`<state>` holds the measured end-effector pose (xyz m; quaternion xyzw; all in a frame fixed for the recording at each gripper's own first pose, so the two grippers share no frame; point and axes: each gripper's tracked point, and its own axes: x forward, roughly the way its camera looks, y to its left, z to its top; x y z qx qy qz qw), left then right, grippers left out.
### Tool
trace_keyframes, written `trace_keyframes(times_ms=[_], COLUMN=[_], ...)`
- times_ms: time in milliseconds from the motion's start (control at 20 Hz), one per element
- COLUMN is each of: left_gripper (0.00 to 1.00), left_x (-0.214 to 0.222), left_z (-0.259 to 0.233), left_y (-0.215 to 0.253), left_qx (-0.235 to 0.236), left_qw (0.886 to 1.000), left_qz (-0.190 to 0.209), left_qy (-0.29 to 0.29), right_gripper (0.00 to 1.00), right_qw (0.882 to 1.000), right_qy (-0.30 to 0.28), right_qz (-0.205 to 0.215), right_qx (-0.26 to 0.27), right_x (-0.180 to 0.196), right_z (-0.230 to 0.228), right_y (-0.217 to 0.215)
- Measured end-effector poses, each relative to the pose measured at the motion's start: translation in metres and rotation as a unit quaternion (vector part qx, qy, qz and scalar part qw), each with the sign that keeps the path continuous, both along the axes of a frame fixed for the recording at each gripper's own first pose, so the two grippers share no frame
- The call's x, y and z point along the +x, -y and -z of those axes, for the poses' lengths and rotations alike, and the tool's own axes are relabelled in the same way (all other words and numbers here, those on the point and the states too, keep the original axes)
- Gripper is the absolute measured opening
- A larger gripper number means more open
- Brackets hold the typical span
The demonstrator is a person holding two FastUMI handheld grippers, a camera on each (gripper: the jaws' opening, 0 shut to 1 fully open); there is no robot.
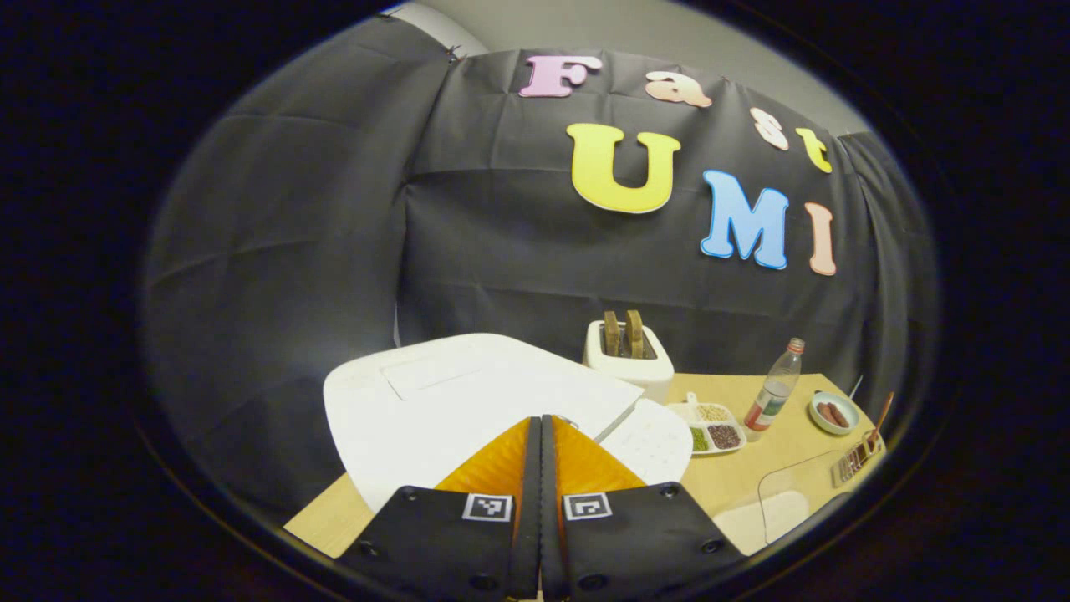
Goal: Close the left gripper, press the button to open the rice cooker; take a wooden spoon from the chopstick holder with the right hand, scoop a spoonful of rice and pour it into the rice cooker, then put the wooden spoon back into the chopstick holder.
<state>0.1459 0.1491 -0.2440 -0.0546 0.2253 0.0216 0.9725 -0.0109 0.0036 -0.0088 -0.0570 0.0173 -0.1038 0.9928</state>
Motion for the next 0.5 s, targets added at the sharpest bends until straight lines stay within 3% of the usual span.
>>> trace_keyframes(times_ms=[500], left_gripper=[0.08], left_x=[-0.01], left_z=[-0.083], left_y=[-0.007], left_qx=[0.049], left_qw=[0.995], left_qz=[-0.057], left_qy=[0.063], right_gripper=[0.95], right_qw=[0.999], right_qy=[0.015], right_qz=[-0.016], right_qx=[0.024], right_x=[0.008], right_z=[-0.005], right_y=[0.035])
